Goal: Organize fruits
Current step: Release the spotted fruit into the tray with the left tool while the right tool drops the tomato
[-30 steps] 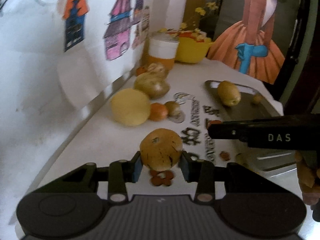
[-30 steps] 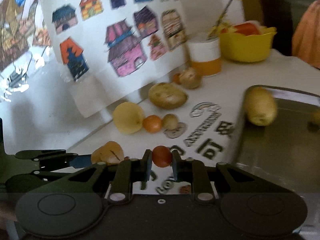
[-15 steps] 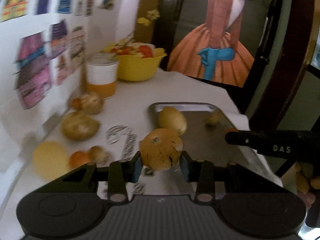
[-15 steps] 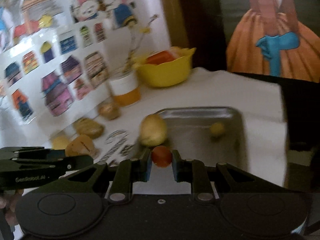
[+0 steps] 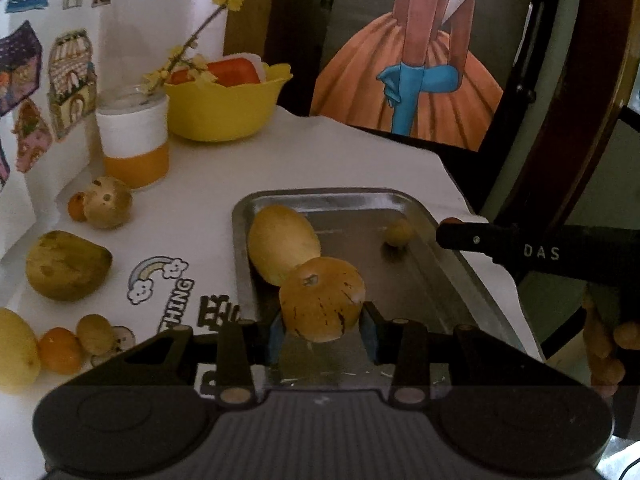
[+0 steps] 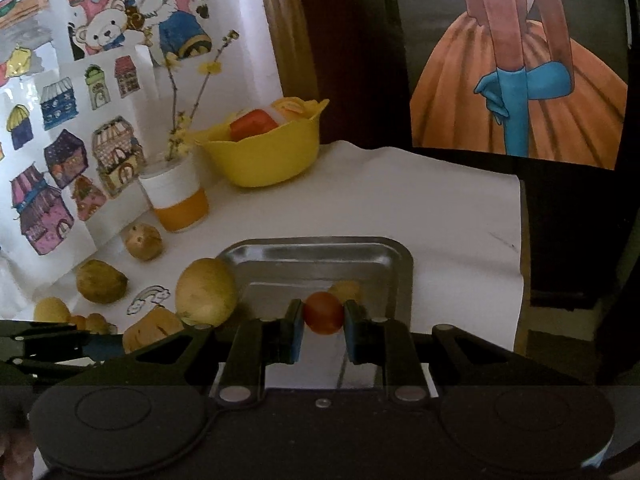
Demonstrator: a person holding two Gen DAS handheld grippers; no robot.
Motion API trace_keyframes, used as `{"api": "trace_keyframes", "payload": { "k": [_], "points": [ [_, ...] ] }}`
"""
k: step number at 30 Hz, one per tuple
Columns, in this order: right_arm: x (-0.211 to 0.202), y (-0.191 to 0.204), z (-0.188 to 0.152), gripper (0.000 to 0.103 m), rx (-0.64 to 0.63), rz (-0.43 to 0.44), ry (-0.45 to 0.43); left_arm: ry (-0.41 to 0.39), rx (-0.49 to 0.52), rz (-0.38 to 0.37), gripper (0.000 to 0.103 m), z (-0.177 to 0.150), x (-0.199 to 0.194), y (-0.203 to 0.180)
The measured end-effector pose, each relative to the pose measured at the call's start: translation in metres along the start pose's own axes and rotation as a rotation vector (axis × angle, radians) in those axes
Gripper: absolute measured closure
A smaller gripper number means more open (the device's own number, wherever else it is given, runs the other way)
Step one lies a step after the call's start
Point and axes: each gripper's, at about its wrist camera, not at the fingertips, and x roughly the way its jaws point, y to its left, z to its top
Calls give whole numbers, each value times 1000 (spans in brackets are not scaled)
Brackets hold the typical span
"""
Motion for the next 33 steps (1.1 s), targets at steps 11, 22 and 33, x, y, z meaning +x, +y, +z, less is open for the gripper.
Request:
{"api": "trace_keyframes", "payload": {
  "k": [11, 22, 33],
  "points": [
    [23, -4, -12, 80, 12, 8, 42, 30, 8, 28, 60, -3, 10, -3],
    [33, 2, -20, 80, -47, -38, 54, 61, 3, 48, 60, -5, 17, -2],
    [29, 6, -21, 70, -70, -45, 41, 85, 3, 39, 58, -8, 17, -4]
  ]
}}
